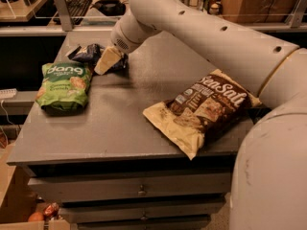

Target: Move blue chip bag near green rice chip bag

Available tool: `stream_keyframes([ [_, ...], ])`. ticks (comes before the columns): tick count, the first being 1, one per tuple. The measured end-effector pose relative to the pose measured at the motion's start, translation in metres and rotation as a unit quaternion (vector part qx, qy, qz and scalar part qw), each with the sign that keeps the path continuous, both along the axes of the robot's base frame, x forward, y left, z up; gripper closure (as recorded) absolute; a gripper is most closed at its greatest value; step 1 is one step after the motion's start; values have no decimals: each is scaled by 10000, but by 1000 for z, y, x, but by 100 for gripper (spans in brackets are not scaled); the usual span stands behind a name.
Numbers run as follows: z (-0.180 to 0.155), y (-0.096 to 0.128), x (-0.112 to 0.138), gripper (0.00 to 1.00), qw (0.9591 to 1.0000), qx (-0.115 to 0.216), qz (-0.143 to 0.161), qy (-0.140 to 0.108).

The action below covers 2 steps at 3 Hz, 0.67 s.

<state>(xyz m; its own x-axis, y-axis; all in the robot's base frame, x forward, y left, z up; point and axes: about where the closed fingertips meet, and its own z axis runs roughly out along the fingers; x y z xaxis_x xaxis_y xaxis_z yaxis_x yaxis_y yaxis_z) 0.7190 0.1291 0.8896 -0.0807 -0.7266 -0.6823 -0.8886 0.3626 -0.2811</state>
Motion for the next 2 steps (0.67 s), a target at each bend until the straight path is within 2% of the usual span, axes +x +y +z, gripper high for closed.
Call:
stream_keyframes([
  [1, 18, -24, 3, 0, 9995, 205, -225, -81],
  [2, 50, -78, 17, 0, 9960, 642, -511, -365],
])
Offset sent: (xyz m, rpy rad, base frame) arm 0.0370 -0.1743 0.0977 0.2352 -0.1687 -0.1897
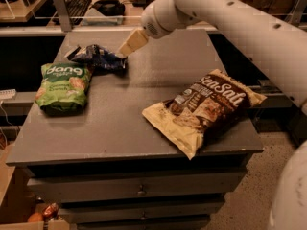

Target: Move blue chip bag near green rice chip bag

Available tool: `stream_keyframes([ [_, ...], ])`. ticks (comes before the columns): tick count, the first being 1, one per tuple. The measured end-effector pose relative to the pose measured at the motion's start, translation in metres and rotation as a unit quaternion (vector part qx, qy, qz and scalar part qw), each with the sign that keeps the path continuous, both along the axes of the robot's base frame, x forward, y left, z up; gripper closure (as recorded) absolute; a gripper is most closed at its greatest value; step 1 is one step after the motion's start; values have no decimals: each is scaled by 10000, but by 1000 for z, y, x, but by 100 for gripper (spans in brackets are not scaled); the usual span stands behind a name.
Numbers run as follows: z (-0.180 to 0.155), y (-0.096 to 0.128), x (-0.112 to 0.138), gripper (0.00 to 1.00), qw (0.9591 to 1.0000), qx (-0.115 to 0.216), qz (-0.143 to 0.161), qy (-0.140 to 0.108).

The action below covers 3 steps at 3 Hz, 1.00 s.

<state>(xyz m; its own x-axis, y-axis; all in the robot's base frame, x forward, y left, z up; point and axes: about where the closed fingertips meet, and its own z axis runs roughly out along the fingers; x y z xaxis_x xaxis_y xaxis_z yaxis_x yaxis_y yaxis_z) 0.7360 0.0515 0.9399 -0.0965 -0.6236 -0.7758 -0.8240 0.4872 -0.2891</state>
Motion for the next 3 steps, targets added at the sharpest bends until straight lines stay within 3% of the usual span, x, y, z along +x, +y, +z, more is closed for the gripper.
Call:
stream_keyframes([
  [1, 41, -68, 15, 0, 9986, 211, -204, -440],
  [2, 91, -130, 24, 0, 9926, 408, -473, -1043],
  [3, 99, -131, 25, 0, 9917, 421, -475, -1115],
])
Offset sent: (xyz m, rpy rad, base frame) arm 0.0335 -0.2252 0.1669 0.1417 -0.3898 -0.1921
